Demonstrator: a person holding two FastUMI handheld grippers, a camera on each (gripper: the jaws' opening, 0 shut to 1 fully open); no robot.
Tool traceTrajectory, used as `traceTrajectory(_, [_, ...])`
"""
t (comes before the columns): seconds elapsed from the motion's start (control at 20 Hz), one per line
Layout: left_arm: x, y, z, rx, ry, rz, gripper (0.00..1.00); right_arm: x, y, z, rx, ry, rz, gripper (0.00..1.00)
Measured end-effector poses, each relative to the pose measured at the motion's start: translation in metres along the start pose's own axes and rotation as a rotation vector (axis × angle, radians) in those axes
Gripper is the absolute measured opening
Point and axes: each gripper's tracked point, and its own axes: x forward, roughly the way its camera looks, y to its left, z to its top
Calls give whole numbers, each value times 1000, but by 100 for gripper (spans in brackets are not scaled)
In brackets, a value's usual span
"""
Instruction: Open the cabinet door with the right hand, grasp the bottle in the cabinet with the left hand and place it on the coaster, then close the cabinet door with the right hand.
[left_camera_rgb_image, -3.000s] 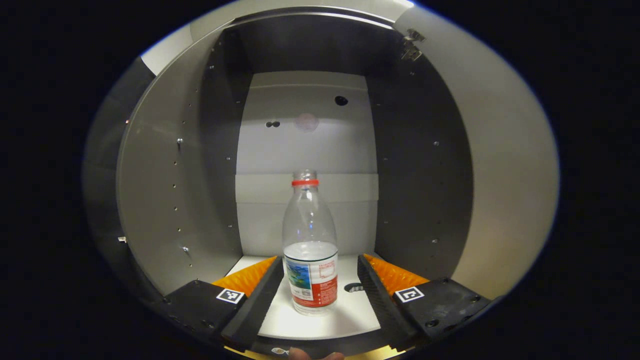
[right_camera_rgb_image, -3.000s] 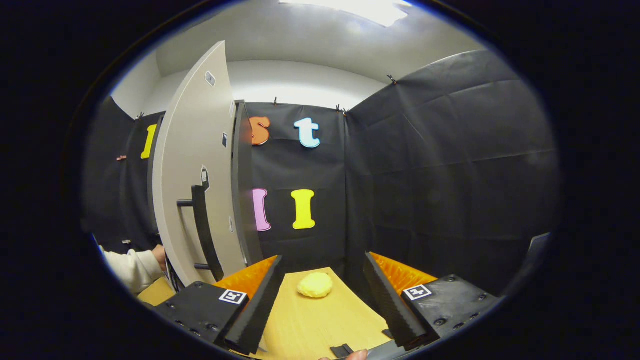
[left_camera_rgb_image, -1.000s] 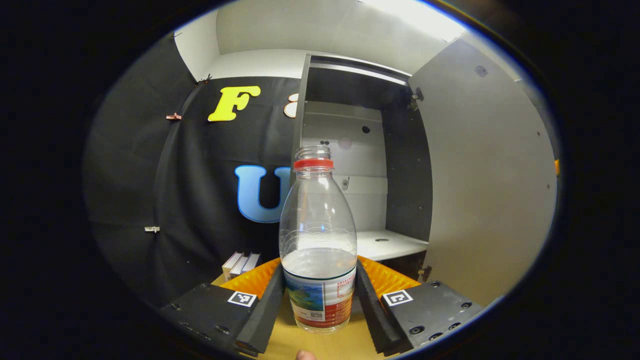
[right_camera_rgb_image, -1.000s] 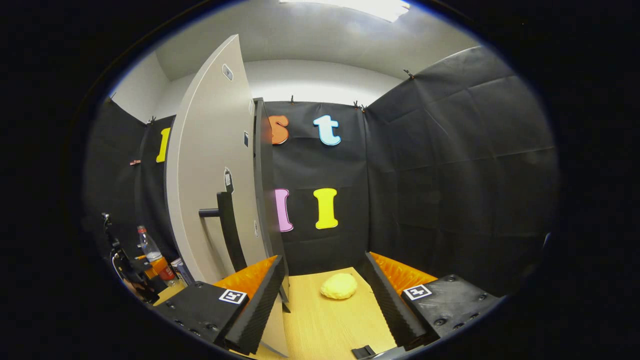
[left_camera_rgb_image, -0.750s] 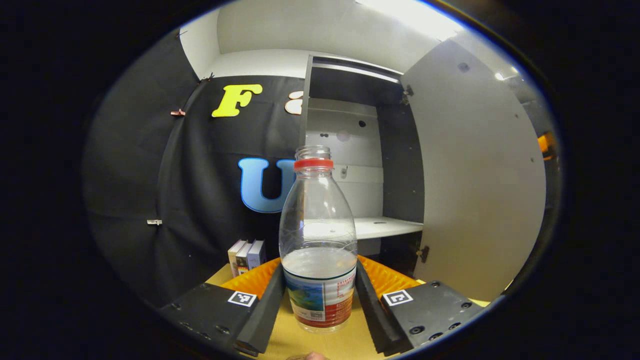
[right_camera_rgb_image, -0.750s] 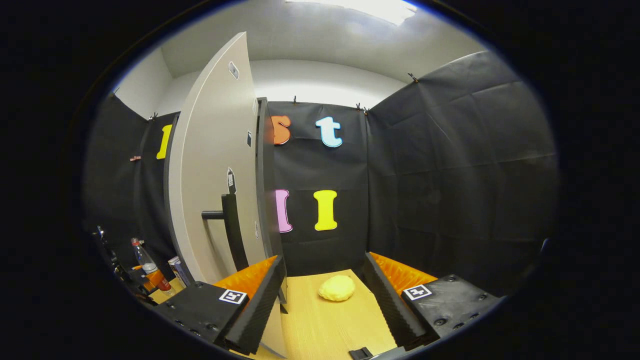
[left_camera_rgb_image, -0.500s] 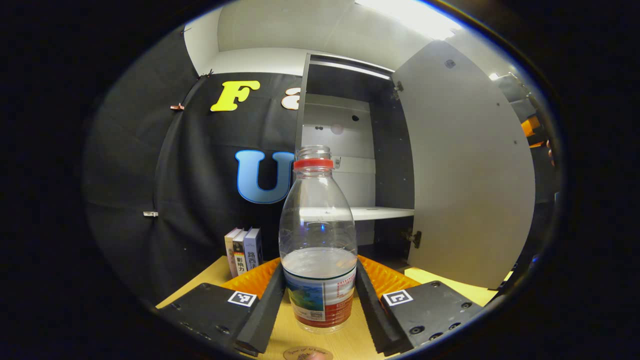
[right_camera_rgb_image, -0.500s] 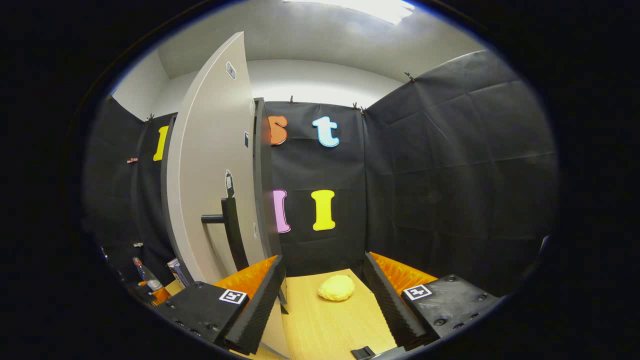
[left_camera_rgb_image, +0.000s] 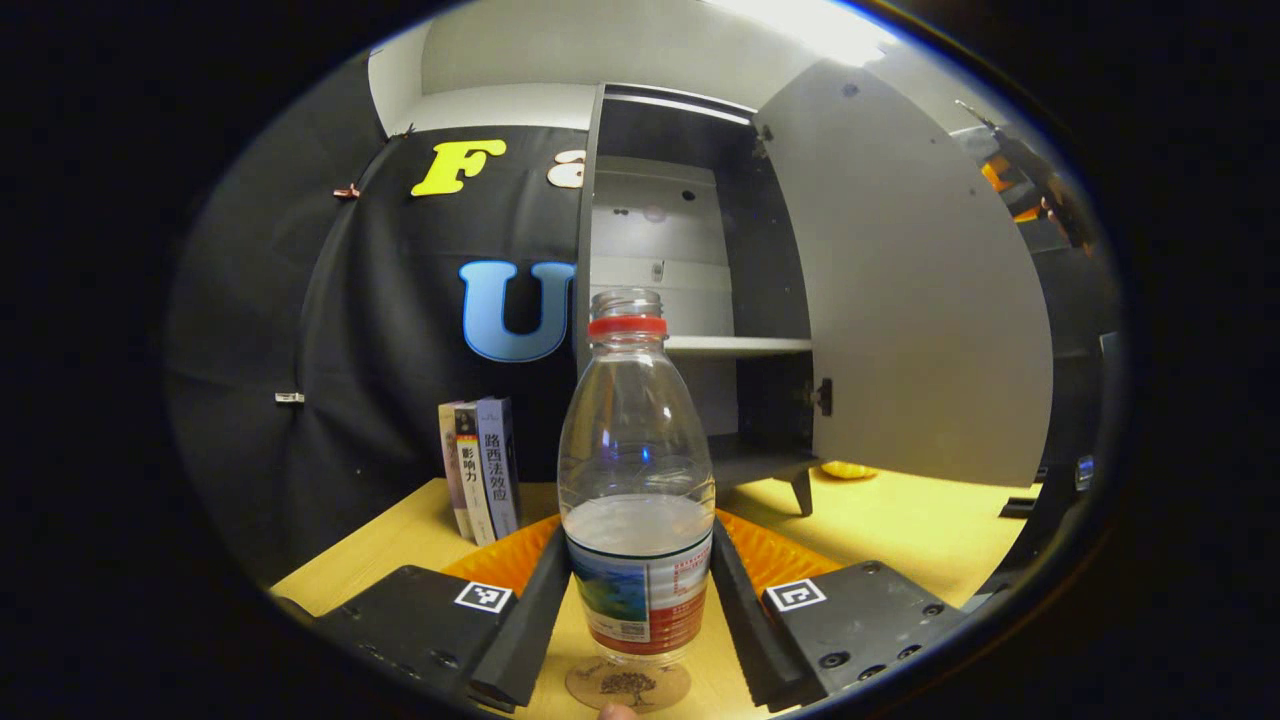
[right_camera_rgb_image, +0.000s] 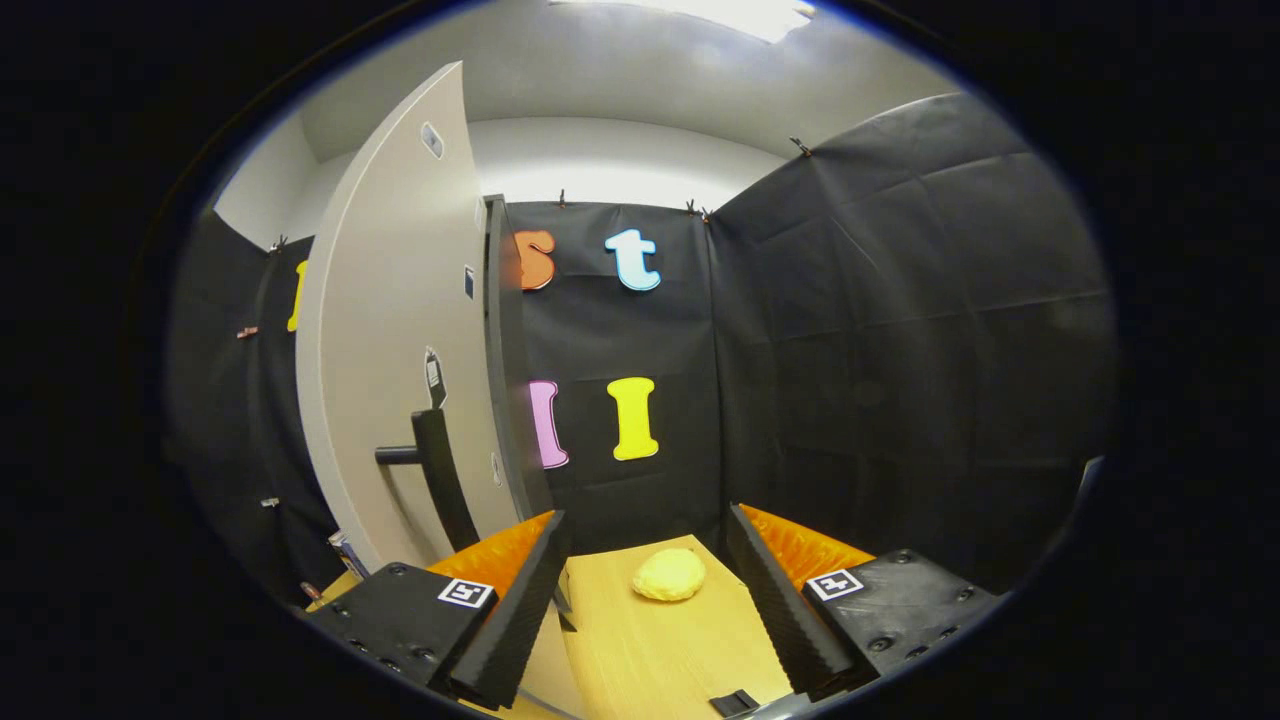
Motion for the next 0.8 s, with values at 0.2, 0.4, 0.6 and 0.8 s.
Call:
traceTrajectory(0.2, [-4, 5, -36, -5, 22, 8, 77, 7, -8, -8, 1, 22, -33, 98])
traceTrajectory(0.4, [-3, 9, -53, -19, 29, 29, 78, 12, -3, -18, -9, 54, -21, 98])
traceTrajectory(0.6, [-2, 9, -61, -11, 35, 35, 80, 11, 7, -22, -28, 64, 0, 98])
traceTrajectory(0.8, [-5, 9, -64, -19, 44, 33, 81, 10, 7, -25, -23, 76, 6, 98])
